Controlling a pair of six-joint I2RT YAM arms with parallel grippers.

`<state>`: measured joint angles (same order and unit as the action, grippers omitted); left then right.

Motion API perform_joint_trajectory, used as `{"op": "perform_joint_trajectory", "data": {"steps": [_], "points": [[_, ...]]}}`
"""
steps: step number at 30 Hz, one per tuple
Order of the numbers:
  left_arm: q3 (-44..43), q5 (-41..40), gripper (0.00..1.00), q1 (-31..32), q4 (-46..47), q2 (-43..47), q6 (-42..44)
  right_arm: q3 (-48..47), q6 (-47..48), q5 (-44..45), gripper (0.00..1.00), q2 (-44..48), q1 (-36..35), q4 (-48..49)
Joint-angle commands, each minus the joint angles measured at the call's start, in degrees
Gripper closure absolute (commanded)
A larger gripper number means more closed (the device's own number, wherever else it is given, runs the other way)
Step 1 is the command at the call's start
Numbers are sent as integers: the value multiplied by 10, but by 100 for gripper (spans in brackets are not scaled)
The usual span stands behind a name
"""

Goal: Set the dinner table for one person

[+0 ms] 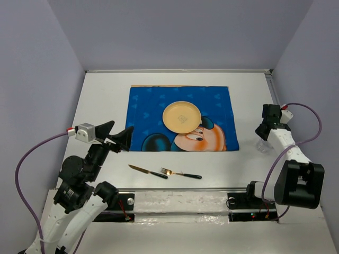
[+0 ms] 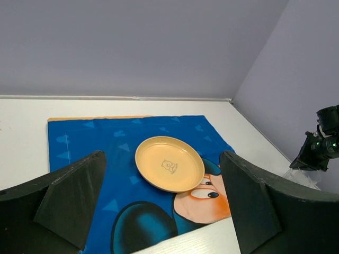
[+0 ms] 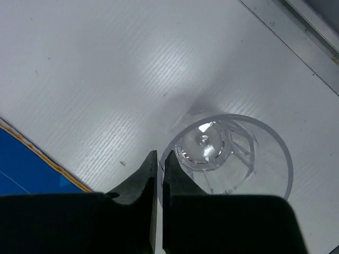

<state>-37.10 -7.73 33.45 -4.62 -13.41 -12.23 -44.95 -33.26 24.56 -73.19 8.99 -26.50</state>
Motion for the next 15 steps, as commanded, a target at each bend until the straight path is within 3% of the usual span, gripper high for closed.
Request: {"op": "perform_joint_trajectory", "data": {"steps": [1,7,15], "points": [[1,6,1,4,16,4,15,-15,29,20,100,14,-12,47],[1,-5,1,4,15,-8,16,-151,78,78,100,-59,-164,67],[2,-19,1,-3,15,-26,19,-426,201,-36,100,-305,-215,76]]}}
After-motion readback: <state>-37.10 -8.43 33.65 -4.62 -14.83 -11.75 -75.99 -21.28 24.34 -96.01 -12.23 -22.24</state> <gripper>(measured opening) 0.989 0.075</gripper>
